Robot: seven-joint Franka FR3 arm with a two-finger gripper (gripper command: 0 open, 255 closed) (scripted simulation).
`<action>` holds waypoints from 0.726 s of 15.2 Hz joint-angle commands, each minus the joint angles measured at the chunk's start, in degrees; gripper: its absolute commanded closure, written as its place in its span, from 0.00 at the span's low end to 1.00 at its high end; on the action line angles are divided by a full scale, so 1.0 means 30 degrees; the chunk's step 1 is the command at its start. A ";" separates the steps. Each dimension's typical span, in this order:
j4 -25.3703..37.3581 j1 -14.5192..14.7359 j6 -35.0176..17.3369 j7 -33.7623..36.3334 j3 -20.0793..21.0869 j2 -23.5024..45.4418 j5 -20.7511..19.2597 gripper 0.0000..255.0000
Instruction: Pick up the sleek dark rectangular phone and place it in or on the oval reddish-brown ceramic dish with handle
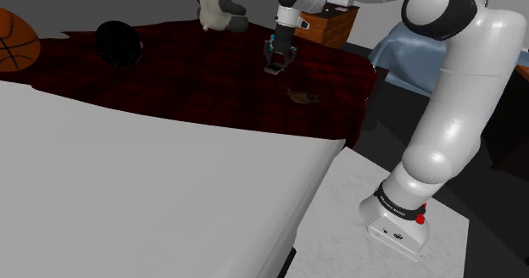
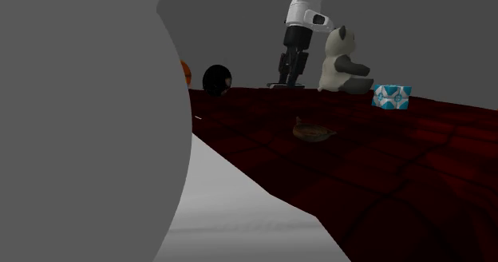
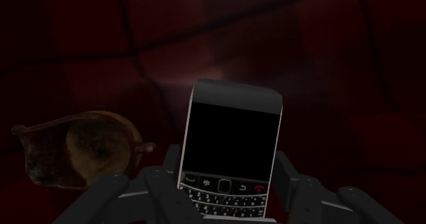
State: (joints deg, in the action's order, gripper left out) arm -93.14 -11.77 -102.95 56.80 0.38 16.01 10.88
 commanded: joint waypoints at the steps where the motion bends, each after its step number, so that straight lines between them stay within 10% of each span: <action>1: -0.1877 -0.0296 -0.0367 -0.0575 -0.0186 -0.1409 0.0020 1.00; 11: -0.8310 -0.1663 -0.1293 -0.3260 -0.1435 -0.6463 -0.0354 1.00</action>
State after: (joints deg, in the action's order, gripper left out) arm -117.25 -16.55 -106.54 47.51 -3.71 -2.94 9.88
